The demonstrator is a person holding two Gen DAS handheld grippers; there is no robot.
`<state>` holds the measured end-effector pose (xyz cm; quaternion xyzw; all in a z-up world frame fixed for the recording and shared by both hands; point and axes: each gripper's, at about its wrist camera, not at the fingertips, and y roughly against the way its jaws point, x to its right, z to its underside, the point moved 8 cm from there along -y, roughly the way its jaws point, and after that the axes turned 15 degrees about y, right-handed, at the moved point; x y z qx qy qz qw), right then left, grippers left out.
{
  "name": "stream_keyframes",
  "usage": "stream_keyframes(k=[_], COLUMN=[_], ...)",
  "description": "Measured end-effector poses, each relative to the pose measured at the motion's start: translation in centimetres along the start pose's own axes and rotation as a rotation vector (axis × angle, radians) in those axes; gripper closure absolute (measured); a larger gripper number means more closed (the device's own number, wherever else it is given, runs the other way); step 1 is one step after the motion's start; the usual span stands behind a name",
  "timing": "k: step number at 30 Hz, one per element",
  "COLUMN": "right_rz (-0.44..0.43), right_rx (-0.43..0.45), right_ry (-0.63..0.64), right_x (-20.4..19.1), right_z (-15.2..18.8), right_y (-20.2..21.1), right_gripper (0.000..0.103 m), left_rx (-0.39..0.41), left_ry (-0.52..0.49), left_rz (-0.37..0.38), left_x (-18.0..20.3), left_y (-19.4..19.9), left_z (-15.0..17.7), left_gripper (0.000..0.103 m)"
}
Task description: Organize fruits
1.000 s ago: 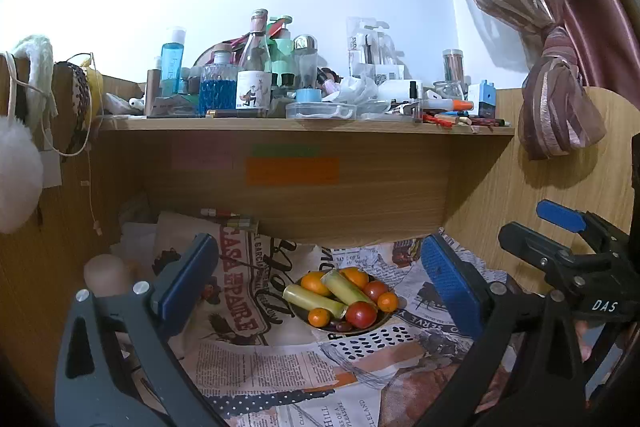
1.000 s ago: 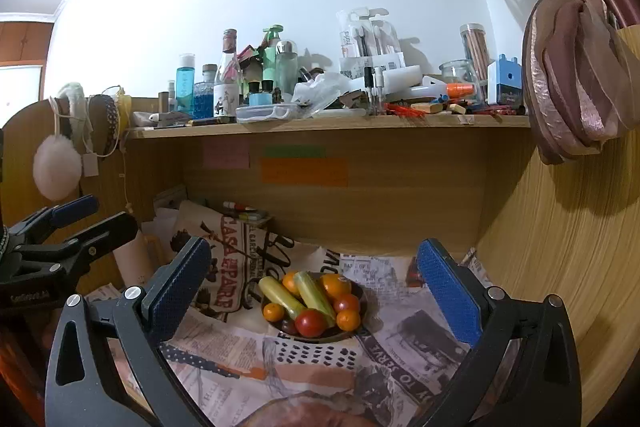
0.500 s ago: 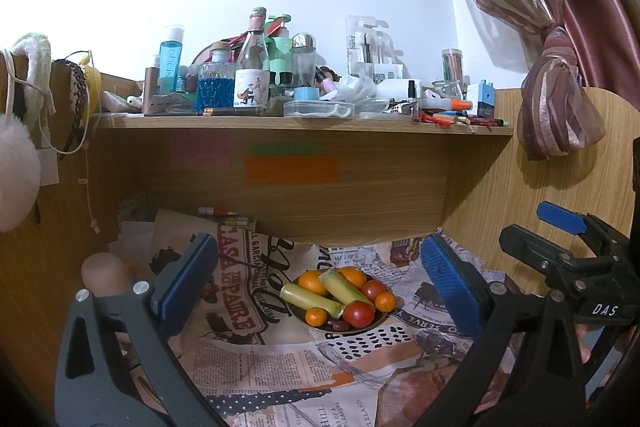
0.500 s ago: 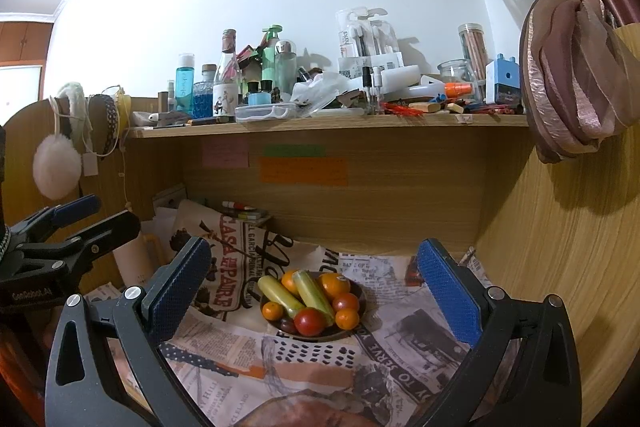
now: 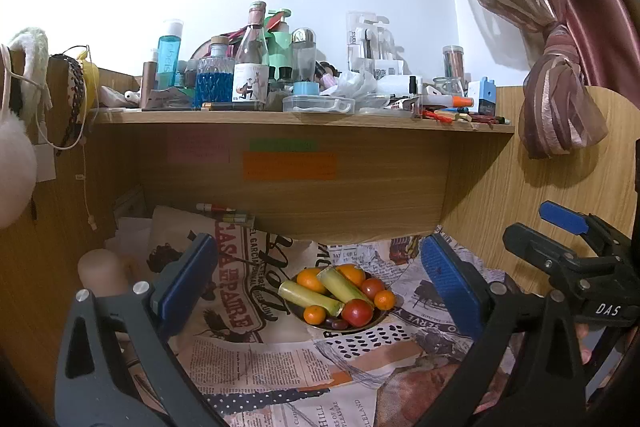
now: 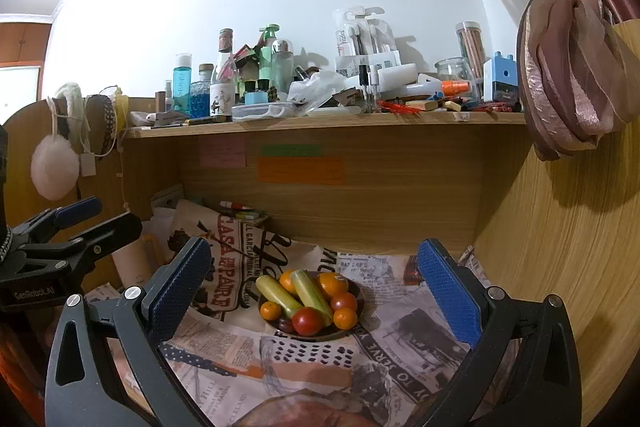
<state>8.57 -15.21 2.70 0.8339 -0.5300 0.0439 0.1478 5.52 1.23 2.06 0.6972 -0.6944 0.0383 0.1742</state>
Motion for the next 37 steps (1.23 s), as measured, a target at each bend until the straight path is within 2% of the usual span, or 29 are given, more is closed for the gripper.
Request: stream_keyframes(k=[16, 29, 37], right_rz=[0.003, 0.0, -0.005], right_rx=[0.008, 0.01, -0.01], right_ry=[-0.005, -0.004, -0.016], right_x=[0.2, 0.1, 0.0], right_z=[-0.1, -0.3, 0.2], right_y=[0.0, 0.0, -0.8], right_gripper=[0.0, 0.0, 0.0], left_rx=[-0.014, -0.036, -0.045], left_ry=[0.007, 0.005, 0.009], left_rz=[-0.006, 0.021, 0.02], left_x=[0.1, 0.5, 0.3], left_y=[-0.3, -0.6, -1.1], left_z=[0.3, 0.6, 0.8], left_gripper=[0.0, 0.0, 0.0])
